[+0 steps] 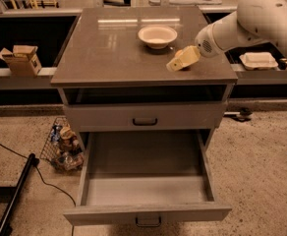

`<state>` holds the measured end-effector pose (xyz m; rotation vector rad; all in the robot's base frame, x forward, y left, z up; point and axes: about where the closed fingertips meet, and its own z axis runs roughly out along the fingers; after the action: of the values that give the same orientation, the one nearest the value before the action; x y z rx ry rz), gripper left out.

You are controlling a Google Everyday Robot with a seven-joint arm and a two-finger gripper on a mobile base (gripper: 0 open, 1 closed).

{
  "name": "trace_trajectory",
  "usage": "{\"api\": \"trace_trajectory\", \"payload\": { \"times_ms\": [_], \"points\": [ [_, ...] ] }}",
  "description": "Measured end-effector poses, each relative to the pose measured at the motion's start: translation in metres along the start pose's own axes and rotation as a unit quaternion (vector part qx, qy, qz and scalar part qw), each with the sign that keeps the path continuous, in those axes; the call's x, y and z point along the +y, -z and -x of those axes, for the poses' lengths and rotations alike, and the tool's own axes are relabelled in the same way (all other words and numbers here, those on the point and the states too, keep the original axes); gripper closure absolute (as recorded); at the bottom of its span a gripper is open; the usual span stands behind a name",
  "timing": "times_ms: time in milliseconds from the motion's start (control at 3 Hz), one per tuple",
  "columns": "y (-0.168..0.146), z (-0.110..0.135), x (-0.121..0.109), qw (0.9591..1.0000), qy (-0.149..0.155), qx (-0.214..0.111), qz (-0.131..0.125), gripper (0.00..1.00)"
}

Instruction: Place orange into middle drawer

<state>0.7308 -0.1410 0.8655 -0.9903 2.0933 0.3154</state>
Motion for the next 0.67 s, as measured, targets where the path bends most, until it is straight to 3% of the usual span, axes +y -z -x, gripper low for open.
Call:
{"api": "trace_trajectory", "payload": {
  "times_ms": [333,667],
  "points": [
    [-0.017,0.004,0.005,0.9999,0.001,0.000,0.012,0.00],
    [-0.029,0.001,0.008,0.9997,-0.003,0.009,0.022,0.15]
  ]
}}
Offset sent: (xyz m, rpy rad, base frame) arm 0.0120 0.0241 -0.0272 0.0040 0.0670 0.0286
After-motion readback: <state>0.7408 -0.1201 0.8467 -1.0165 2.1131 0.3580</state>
